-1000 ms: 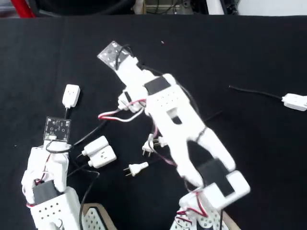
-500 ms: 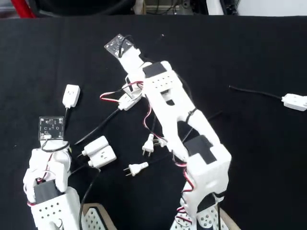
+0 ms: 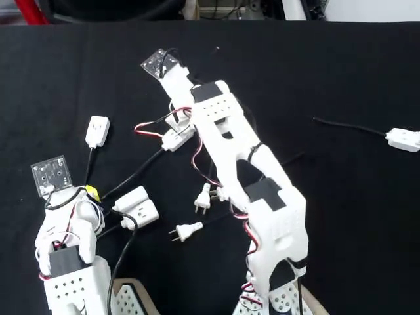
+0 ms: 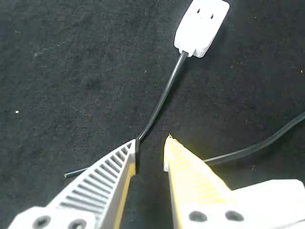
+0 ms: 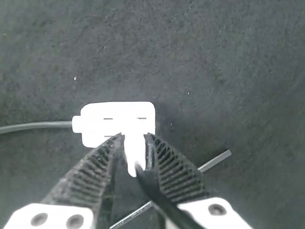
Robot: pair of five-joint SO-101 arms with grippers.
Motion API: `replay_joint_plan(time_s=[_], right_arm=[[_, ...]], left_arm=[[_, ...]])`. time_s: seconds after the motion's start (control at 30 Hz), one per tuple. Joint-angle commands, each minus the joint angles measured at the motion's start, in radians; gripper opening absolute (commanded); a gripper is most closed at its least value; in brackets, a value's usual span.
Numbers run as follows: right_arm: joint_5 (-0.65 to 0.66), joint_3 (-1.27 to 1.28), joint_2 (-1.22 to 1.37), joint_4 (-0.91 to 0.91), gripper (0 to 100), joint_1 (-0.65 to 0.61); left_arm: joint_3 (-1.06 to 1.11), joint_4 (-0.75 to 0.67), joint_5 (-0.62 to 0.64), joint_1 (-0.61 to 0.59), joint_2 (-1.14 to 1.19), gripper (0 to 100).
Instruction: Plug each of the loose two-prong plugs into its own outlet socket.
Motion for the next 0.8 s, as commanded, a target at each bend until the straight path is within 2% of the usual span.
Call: replay_joint_plan(time_s=[0.0,0.77], right_arm=[[0.009,-0.068,0.005,0.006,1.1,0.017],[0.011,-0.077,0.099,-0.017,1.1,0.021]], left_arm=[[0.018,-0.021,0.011,0.016,0.000,11],[0.018,-0.020,0.006,0.018,0.000,11]])
